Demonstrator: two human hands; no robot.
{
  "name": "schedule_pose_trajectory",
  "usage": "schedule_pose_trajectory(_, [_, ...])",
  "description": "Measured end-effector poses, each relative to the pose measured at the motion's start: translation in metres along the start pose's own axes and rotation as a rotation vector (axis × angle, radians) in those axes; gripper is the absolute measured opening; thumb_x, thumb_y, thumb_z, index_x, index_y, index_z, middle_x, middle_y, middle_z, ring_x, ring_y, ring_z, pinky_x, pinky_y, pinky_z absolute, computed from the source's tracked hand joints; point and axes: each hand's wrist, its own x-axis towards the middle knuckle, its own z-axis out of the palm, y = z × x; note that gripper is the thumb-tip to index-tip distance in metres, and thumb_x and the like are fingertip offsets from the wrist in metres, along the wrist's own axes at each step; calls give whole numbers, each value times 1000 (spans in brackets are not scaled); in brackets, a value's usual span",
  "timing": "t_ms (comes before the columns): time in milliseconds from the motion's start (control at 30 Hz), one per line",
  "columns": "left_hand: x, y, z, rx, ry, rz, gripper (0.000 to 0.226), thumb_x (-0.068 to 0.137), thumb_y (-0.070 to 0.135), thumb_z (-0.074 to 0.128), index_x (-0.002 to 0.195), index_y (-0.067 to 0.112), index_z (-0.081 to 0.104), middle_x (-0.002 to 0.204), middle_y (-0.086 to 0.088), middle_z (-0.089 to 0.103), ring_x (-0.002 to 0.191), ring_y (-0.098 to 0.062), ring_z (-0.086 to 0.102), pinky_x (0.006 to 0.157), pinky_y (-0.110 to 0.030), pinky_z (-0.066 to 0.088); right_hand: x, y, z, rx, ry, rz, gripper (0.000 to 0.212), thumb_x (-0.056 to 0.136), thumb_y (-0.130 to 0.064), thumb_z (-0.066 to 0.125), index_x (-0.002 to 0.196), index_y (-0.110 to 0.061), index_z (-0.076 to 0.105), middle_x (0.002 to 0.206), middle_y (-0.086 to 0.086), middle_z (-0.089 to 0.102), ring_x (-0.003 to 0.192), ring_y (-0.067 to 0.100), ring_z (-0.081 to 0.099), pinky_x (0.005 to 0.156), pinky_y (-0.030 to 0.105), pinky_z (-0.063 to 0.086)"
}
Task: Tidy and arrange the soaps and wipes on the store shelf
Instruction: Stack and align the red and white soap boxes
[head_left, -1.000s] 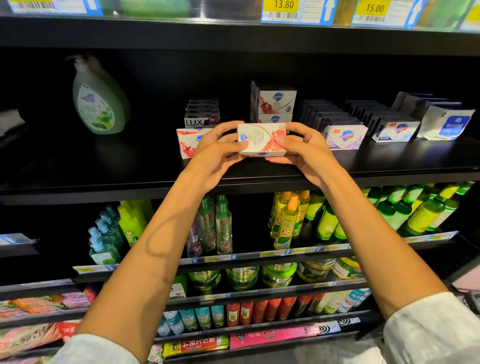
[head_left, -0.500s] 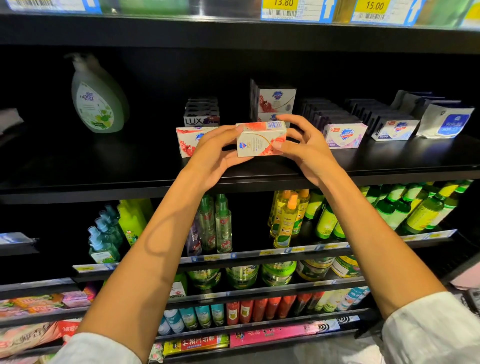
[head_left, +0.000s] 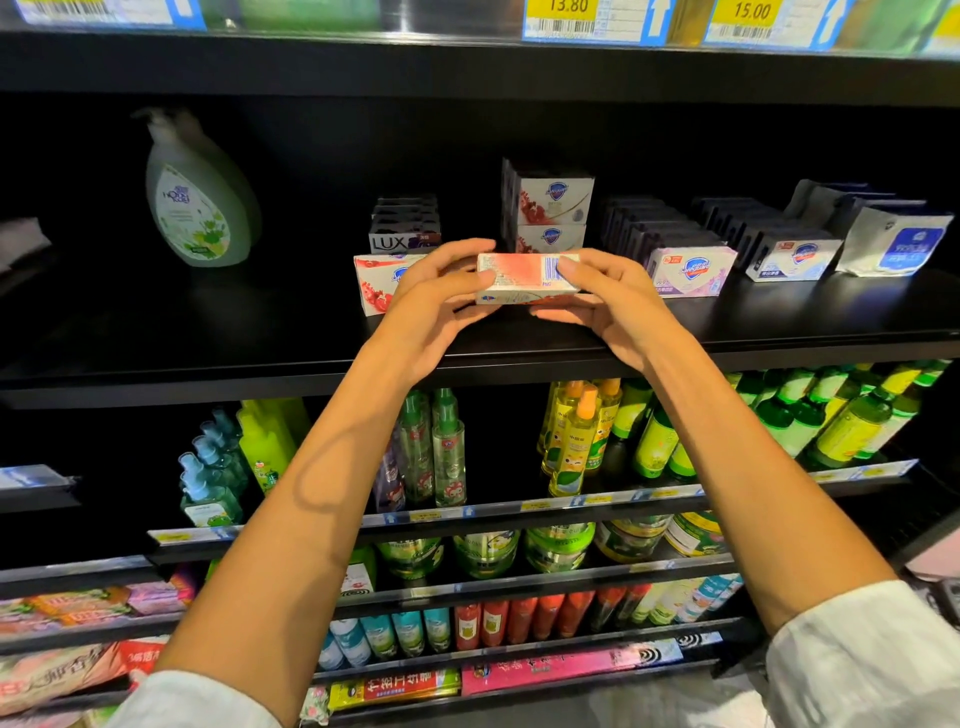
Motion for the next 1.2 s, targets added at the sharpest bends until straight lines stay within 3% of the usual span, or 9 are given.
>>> schedule_pose_trajectory(100, [1, 2, 2, -56, 50, -30, 35, 98, 10, 67, 132, 14, 66, 134, -12, 65, 122, -30, 66, 101, -49, 57, 1, 2, -2, -46, 3, -41, 31, 98, -9, 68, 127, 3, 66, 124, 24, 69, 123, 34, 66, 100, 50, 57])
schedule_pose_trajectory(233, [4, 1, 4, -93, 71, -88, 27, 101, 19, 66, 127, 9, 67, 117, -11, 76, 117, -33, 70, 97, -48, 60, 1, 4, -5, -88, 16, -83, 38, 93, -4, 73, 130, -3, 65, 127, 20, 70, 121, 30, 67, 105, 51, 54])
schedule_pose_trajectory(367, [6, 0, 2, -85, 101, -114, 40, 98, 7, 68, 137, 2, 60, 121, -17, 74, 112, -31, 73, 92, -43, 61, -2, 5, -3, -109, -3, -115, 46, 90, 3, 73, 134, -2, 61, 136, 19, 65, 126, 31, 65, 105, 52, 54])
schedule_pose_trajectory(500, [5, -1, 0, -39, 92, -78, 37, 97, -1, 65, 134, 1, 62, 118, -15, 76, 111, -27, 74, 98, -42, 60, -1, 4, -3, -106, -27, -89, 58, 91, 4, 72, 144, -7, 53, 140, 20, 61, 126, 29, 65, 103, 51, 55])
schedule_pose_trajectory(700, [1, 0, 2, -6, 94, -23, 29, 97, -2, 64, 122, 13, 65, 118, -10, 75, 110, -23, 74, 93, -35, 60, 1, 1, 2, -40, 36, 7, 46, 98, -15, 70, 142, -13, 56, 124, 15, 73, 118, 30, 70, 93, 50, 61])
schedule_pose_trajectory(833, [1, 0, 2, 13, 76, -4, 36, 97, -4, 64, 129, 11, 63, 126, -15, 71, 115, -25, 71, 93, -34, 60, -1, 2, 3, -84, 41, -5, 40, 98, -10, 70, 136, -7, 59, 117, 15, 76, 113, 30, 73, 82, 43, 65])
schedule_pose_trajectory(1000, [0, -1, 0, 51, 45, 14, 44, 94, -6, 66, 135, 9, 60, 125, -18, 71, 115, -27, 71, 92, -37, 59, -4, 1, 1, -130, 32, -62, 42, 95, -3, 71, 135, -6, 59, 95, -1, 78, 120, 25, 70, 87, 48, 64])
schedule_pose_trajectory(1200, [1, -4, 5, 123, 65, 33, 52, 90, -4, 74, 137, 10, 59, 114, -13, 74, 113, -24, 72, 92, -40, 61, -4, 2, 0, -168, 54, -112, 45, 91, -2, 76, 133, -10, 62, 122, 15, 73, 122, 26, 68, 96, 51, 58])
